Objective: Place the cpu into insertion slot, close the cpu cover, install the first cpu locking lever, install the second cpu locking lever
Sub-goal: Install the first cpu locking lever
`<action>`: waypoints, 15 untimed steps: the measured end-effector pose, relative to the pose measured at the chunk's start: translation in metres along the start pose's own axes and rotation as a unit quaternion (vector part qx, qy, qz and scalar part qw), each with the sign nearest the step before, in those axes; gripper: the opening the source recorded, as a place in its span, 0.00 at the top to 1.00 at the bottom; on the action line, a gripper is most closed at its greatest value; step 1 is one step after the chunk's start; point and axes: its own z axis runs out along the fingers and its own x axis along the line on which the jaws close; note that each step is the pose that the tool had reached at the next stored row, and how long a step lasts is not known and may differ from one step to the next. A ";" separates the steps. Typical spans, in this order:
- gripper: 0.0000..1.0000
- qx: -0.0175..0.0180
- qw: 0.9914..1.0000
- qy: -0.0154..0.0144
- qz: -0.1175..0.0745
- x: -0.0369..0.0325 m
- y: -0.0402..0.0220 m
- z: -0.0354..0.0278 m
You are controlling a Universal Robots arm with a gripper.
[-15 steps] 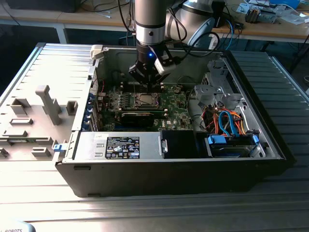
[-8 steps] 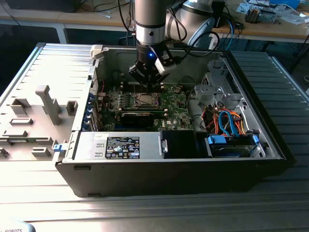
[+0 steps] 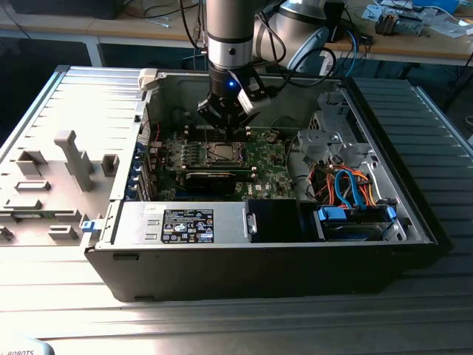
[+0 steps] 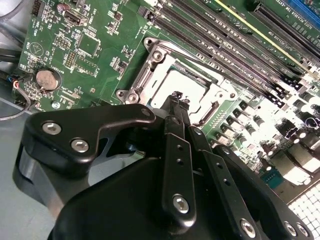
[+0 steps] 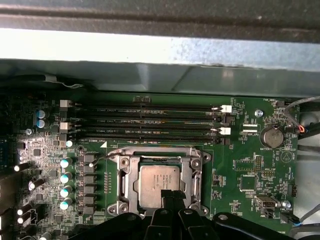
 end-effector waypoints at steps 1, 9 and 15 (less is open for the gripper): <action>0.89 0.000 1.000 0.000 -0.001 0.0000 0.0000 0.0000; 0.89 0.000 1.000 0.000 -0.009 0.0000 0.0000 0.0000; 0.89 -0.001 1.000 -0.001 -0.015 0.0000 0.0000 0.0000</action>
